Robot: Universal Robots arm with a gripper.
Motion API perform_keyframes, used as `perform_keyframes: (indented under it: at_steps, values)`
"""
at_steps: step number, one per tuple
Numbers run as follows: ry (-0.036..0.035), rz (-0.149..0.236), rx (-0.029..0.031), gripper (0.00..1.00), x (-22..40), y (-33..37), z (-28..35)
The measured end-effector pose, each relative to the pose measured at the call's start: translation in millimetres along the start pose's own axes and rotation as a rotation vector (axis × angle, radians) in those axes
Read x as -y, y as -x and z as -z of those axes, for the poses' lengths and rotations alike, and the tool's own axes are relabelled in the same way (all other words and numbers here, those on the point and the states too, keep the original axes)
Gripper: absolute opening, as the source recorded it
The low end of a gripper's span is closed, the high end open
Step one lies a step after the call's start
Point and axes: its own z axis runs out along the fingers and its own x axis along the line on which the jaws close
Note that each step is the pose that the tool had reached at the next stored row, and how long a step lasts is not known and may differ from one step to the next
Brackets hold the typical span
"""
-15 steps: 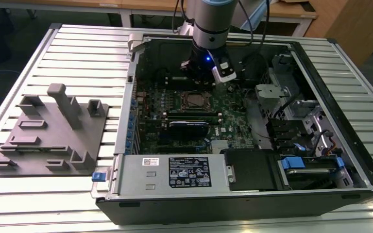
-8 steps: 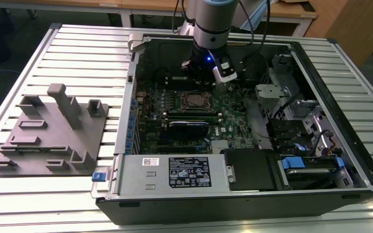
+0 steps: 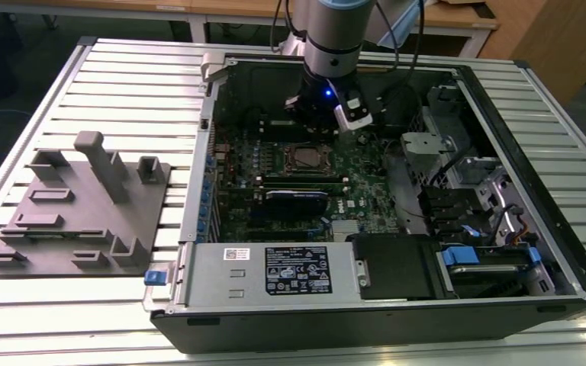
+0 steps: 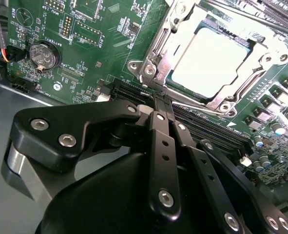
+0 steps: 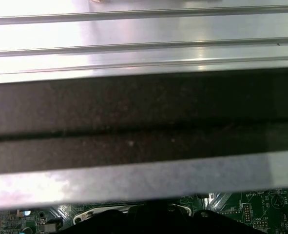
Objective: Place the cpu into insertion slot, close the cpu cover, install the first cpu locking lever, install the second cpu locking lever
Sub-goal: 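Install the first cpu locking lever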
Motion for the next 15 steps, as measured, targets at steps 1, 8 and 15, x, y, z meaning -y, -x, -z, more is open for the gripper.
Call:
perform_keyframes:
  at_steps: [1,8,15]
  values:
    - [-0.0007,0.000,0.0000,0.11,0.0,0.0,-0.1]
    - [-0.0051,0.000,0.0004,0.11,0.2,-0.1,-1.3]
    - [-0.0059,0.000,0.0004,0.11,0.3,-0.1,-2.0]
